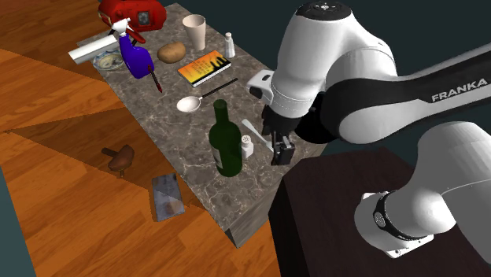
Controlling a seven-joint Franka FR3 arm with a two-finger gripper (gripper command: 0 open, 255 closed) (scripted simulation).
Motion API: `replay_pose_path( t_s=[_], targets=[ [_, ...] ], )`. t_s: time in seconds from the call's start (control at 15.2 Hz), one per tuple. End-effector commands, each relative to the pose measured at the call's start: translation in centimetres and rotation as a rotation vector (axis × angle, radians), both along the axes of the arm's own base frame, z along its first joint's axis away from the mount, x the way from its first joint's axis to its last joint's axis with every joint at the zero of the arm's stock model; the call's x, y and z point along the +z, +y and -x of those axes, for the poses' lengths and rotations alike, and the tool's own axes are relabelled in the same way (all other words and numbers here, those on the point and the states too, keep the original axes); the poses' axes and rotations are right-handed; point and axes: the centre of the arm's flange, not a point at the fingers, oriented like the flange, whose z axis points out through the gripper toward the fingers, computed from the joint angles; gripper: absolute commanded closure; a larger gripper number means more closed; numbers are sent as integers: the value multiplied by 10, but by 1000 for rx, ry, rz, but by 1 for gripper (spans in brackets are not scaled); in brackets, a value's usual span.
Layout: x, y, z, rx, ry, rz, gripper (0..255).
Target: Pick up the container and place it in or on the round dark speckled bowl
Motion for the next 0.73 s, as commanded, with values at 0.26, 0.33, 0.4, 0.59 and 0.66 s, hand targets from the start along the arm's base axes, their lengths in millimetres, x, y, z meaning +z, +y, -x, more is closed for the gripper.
replay_pose_path(
  t_s=[0.26,0.33,0.4,0.59,0.66],
  targets=[
    [-55,-57,-6,48,-22,8,0],
    [-65,-66,-7,56,-25,9,0],
    [-74,-75,-9,63,-29,10,0],
    [-102,-103,-14,87,-39,12,0],
    [-106,-107,-15,90,-40,13,0]
  ],
)
